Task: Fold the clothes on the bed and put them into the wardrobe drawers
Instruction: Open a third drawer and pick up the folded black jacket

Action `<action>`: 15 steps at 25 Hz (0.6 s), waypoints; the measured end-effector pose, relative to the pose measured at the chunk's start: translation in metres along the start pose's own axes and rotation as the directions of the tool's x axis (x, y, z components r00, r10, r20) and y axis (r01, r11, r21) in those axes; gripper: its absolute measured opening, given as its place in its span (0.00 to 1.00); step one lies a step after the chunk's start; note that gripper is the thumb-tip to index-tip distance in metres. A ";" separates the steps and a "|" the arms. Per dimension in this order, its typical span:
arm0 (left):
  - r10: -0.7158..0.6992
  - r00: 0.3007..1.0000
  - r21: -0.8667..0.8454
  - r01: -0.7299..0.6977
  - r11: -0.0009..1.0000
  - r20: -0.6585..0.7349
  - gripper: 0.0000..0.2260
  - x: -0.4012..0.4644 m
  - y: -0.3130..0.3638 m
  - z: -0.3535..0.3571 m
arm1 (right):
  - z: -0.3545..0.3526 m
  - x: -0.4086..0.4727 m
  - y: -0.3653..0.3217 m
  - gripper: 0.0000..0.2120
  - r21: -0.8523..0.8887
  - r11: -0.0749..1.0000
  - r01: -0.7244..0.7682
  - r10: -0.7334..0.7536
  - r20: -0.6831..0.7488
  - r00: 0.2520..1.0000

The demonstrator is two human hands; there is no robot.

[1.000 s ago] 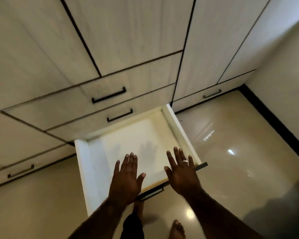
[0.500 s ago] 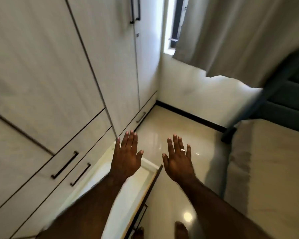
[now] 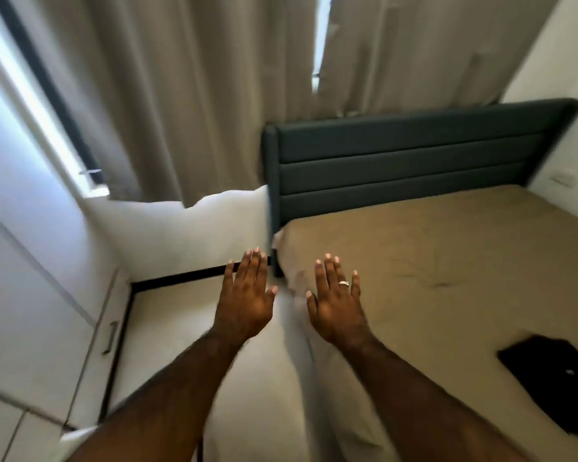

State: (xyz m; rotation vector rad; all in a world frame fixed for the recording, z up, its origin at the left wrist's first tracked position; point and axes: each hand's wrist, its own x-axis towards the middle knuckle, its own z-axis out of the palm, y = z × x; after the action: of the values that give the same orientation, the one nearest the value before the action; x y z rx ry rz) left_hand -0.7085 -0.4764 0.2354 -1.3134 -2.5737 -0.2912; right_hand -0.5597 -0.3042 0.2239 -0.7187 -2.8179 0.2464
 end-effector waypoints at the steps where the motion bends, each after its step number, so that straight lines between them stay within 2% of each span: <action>1: 0.034 0.999 -0.019 -0.033 0.999 0.009 0.32 0.013 0.016 0.000 | -0.007 -0.003 0.016 0.34 -0.009 1.000 -0.027 0.027 -0.017 0.999; 3: 0.201 0.980 -0.034 -0.200 0.979 0.011 0.32 0.050 0.110 0.002 | -0.041 -0.039 0.100 0.34 -0.049 0.983 -0.178 0.172 -0.104 0.980; 7: 0.301 0.953 -0.069 -0.302 0.951 -0.019 0.32 0.088 0.218 0.001 | -0.087 -0.079 0.189 0.34 -0.069 0.947 -0.315 0.303 -0.142 0.942; 11: 0.499 0.867 -0.126 -0.494 0.860 0.005 0.32 0.118 0.368 0.009 | -0.137 -0.147 0.302 0.34 -0.103 0.855 -0.509 0.478 -0.225 0.849; 15: 0.611 0.792 -0.133 -0.607 0.784 -0.013 0.32 0.144 0.453 0.019 | -0.164 -0.179 0.362 0.34 -0.106 0.777 -0.621 0.582 -0.254 0.772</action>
State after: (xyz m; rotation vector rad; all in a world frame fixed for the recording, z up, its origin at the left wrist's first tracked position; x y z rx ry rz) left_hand -0.4236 -0.0990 0.2917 -2.1179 -2.0128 -0.3138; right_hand -0.2014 -0.0610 0.2724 -1.5940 -2.3399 0.0017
